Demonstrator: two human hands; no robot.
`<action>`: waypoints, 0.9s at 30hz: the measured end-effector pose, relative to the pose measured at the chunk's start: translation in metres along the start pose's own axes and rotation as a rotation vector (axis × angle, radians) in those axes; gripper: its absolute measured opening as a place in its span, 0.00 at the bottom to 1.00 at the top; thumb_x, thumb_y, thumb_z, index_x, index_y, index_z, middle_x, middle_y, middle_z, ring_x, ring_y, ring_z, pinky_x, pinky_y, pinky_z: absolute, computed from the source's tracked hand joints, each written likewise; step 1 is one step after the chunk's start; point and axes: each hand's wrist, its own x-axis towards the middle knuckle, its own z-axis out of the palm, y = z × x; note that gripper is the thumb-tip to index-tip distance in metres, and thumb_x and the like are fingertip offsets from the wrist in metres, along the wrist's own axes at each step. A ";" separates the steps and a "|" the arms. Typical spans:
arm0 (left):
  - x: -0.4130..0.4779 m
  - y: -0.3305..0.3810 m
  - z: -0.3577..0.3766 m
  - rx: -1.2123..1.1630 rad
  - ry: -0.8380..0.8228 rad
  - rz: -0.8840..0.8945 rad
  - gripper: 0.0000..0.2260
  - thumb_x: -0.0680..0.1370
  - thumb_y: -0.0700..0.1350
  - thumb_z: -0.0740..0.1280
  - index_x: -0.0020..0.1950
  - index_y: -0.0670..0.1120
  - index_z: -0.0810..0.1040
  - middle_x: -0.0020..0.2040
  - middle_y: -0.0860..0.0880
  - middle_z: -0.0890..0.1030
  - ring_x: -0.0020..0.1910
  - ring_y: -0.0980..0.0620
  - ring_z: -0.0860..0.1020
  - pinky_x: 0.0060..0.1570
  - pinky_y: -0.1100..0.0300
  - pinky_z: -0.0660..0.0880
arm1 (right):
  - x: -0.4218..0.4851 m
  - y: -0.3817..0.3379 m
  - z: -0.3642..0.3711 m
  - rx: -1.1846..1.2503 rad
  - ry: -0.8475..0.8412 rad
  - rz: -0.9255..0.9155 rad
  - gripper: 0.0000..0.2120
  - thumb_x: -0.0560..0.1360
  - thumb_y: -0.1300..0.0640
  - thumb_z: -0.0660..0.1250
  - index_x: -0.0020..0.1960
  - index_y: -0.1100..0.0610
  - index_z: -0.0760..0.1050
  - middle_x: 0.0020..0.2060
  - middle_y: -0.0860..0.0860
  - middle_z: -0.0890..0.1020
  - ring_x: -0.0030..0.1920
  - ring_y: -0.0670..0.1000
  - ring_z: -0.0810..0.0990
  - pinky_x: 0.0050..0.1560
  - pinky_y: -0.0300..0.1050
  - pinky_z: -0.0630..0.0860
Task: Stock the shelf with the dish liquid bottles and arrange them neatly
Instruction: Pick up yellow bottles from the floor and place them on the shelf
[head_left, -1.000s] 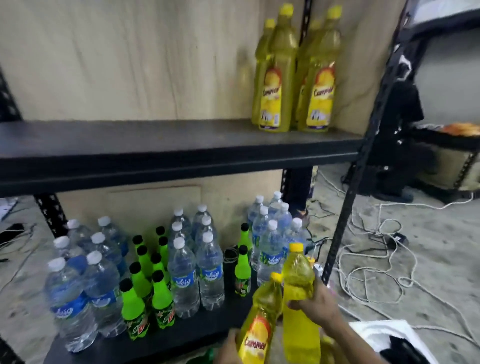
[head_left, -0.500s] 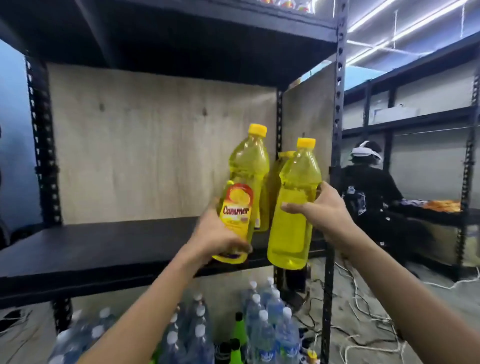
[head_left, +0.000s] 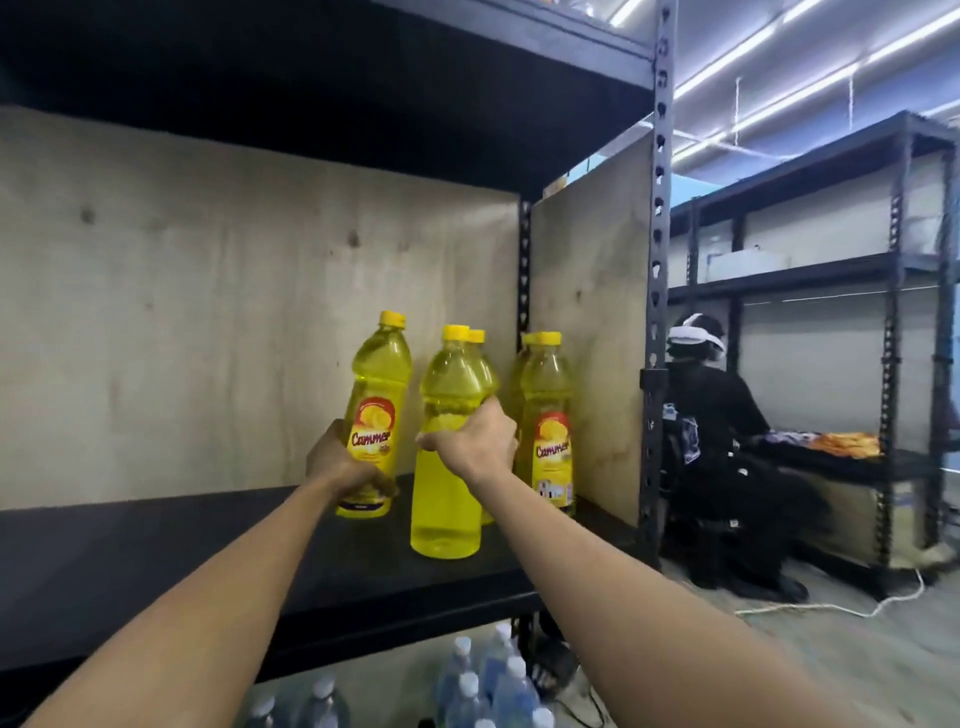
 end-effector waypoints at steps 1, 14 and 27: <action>0.005 -0.004 0.005 0.000 -0.019 0.007 0.46 0.50 0.42 0.87 0.64 0.47 0.70 0.56 0.46 0.80 0.56 0.41 0.79 0.58 0.46 0.78 | 0.003 0.002 0.003 -0.007 0.005 -0.002 0.35 0.63 0.47 0.82 0.63 0.57 0.71 0.60 0.56 0.79 0.65 0.60 0.77 0.59 0.51 0.76; 0.029 -0.050 0.027 -0.098 -0.179 0.042 0.46 0.49 0.50 0.87 0.64 0.51 0.72 0.56 0.49 0.82 0.56 0.48 0.81 0.56 0.45 0.81 | 0.006 0.022 0.016 -0.069 0.036 -0.142 0.40 0.63 0.44 0.81 0.66 0.58 0.66 0.62 0.57 0.79 0.63 0.60 0.77 0.58 0.53 0.77; -0.277 -0.065 -0.010 -0.026 0.193 0.550 0.13 0.74 0.36 0.68 0.56 0.49 0.77 0.47 0.48 0.76 0.41 0.55 0.74 0.42 0.67 0.71 | -0.195 0.249 -0.047 -0.308 -0.056 0.144 0.12 0.67 0.56 0.72 0.49 0.52 0.76 0.49 0.56 0.83 0.51 0.58 0.81 0.49 0.50 0.77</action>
